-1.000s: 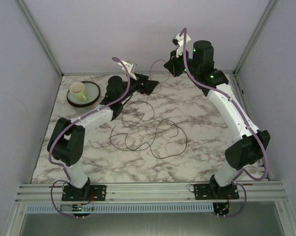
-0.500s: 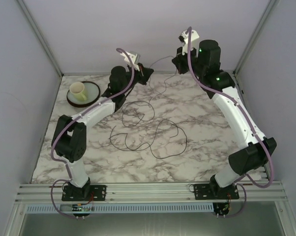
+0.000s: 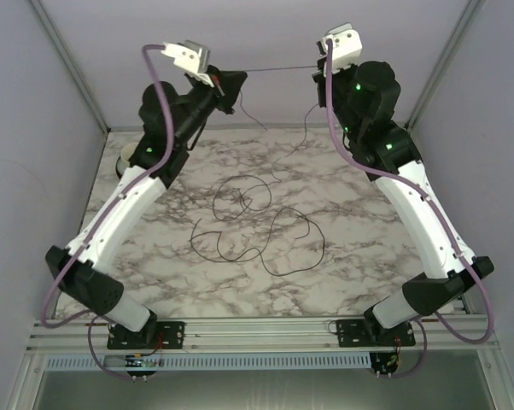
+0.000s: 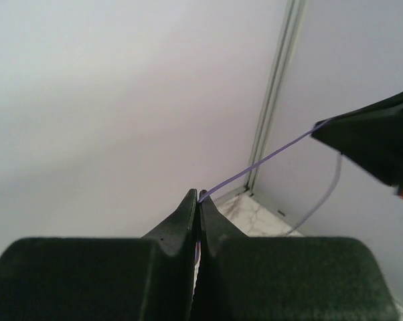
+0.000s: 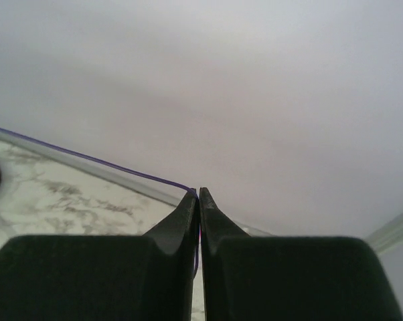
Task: Zip-tie the wires
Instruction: Straighten the cable at the center of the board.
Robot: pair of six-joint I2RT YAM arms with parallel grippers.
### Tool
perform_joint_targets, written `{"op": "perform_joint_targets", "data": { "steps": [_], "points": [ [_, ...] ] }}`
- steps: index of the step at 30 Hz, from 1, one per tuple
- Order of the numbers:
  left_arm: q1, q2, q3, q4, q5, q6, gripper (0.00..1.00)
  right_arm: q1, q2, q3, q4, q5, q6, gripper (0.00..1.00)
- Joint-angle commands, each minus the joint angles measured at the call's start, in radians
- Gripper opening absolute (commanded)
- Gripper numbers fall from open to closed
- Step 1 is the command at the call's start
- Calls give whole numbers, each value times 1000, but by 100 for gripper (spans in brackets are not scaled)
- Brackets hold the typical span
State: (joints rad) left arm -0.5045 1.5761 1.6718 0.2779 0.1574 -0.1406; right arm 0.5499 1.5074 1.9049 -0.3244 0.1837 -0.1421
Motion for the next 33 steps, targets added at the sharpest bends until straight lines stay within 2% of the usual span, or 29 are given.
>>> {"op": "perform_joint_targets", "data": {
  "steps": [1, 8, 13, 17, 25, 30, 33],
  "points": [
    [14, -91, 95, -147, -43, 38, 0, -13, -53, 24, 99, 308, -121, 0],
    [14, -138, 131, -180, 29, -19, 0, -15, -129, -12, 139, 466, -228, 0],
    [31, -169, 157, -230, -36, -44, 0, -39, -210, -101, 175, 485, -249, 0],
    [79, -234, 93, -285, -126, -54, 0, -82, -265, -185, 191, 492, -236, 0],
    [310, -314, -83, -357, -108, -128, 0, -142, -353, -371, 191, 484, -159, 0],
    [562, -273, -185, -318, 79, -249, 0, -223, -429, -517, 188, 461, -87, 0],
    [655, -240, -213, -310, 119, -253, 0, -272, -472, -561, 185, 416, -50, 0]
  ]
}}
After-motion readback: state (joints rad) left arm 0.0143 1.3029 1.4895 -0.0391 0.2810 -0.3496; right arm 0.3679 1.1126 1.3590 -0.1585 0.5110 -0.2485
